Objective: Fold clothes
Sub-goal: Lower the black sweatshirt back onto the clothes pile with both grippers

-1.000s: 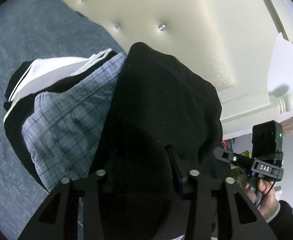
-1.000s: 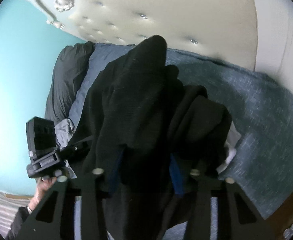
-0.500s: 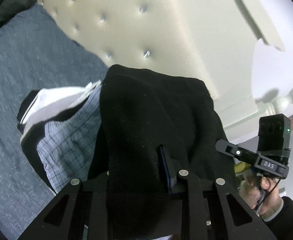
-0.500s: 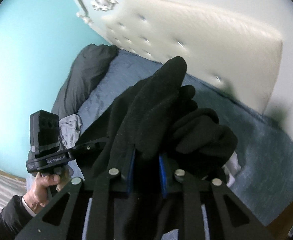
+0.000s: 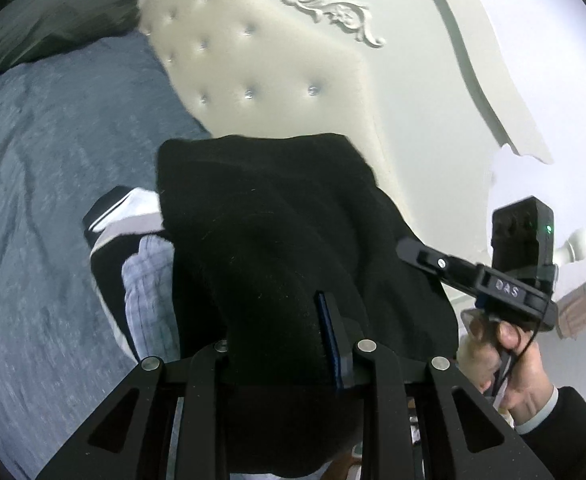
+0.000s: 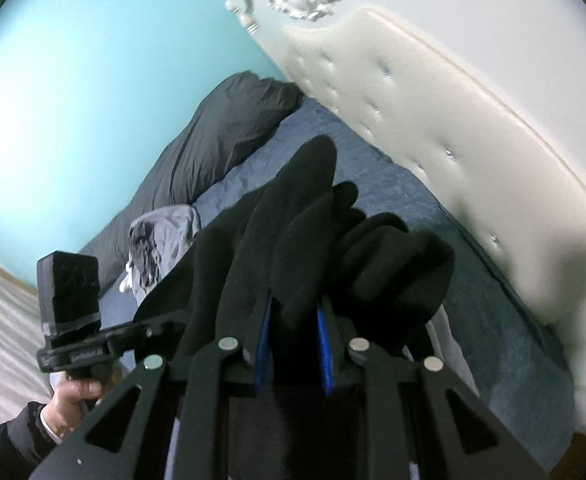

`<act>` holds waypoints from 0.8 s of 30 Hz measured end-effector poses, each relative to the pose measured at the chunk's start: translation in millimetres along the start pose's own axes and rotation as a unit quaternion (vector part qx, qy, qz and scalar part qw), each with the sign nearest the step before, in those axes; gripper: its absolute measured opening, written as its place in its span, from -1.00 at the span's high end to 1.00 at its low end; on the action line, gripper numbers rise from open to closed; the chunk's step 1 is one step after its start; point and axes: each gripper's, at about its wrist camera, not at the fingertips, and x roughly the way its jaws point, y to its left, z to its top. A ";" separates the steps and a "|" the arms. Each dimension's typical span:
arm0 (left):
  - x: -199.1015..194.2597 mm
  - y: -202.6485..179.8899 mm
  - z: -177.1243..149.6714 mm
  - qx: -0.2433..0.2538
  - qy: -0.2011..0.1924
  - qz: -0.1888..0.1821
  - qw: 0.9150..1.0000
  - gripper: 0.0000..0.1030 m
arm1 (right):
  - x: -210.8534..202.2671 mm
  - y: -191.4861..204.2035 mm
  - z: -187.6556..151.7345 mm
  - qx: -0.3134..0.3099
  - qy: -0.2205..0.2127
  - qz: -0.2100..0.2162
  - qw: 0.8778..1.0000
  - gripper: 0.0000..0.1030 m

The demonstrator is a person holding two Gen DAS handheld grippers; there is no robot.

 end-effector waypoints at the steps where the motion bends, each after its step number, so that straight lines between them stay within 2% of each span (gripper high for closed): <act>1: -0.5 1.6 -6.1 -0.006 -0.005 0.005 1.000 0.48 | 4.8 0.0 1.6 -0.005 0.005 0.002 1.000 0.62; 9: 15.7 17.9 -51.4 -0.045 -0.032 0.039 0.998 0.48 | 47.1 -6.2 -6.2 -0.049 0.042 0.012 0.998 0.63; 13: 38.5 32.2 -71.2 -0.072 -0.017 0.036 0.997 0.49 | 68.3 -26.2 -19.1 -0.042 0.067 0.004 0.997 0.63; 17: 48.0 35.4 -75.5 -0.087 -0.017 0.027 0.996 0.48 | 73.8 -43.6 -27.5 -0.029 0.075 -0.002 0.997 0.63; 24: 29.9 47.6 -77.6 -0.117 -0.013 0.000 0.993 0.49 | 60.0 -46.5 -24.7 -0.016 0.064 0.003 0.998 0.63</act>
